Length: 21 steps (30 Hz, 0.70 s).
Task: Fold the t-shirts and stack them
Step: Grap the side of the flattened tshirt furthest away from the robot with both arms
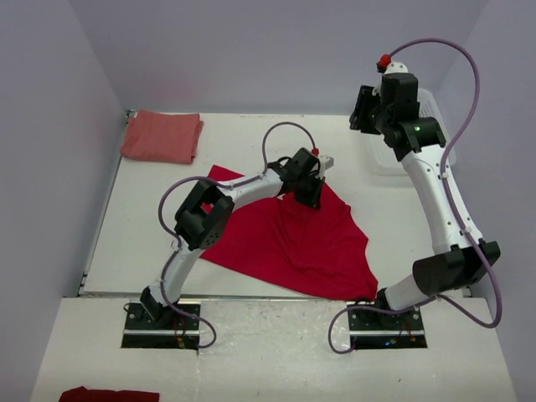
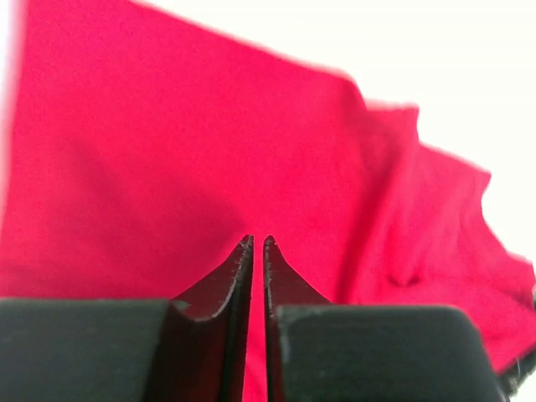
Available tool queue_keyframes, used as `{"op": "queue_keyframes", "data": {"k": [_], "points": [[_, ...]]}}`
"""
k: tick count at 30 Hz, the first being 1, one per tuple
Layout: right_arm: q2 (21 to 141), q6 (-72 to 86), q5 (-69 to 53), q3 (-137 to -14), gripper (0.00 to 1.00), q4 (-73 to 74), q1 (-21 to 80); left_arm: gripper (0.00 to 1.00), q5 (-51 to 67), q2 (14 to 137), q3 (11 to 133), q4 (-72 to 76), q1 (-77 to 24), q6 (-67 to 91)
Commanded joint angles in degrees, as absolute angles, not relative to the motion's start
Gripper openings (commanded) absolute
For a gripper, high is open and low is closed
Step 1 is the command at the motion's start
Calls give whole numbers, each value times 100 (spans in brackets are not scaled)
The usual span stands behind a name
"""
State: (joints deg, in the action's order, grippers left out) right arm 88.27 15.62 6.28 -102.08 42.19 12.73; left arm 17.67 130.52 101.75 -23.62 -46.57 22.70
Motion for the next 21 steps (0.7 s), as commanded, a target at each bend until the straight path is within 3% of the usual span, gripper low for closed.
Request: {"op": "queue_keyframes", "data": {"k": [1,5,11,21], "points": [[8703,1810,387,-9618,44,4211,1292,11,1232,13271,11134,-2846,-4430,1916],[8543,1968,229,-9229,44,4052,1449,19,1318,13692,12013,-2953,-4272,1828],[8315,2047,273,-8842,44,4025,1722,29,1608,14044,12234,-2646,-4070,1785],[7796,2048,228,-7955,44,3946,1854,32,1810,14519,12208,-2241,-3947,1696]]}}
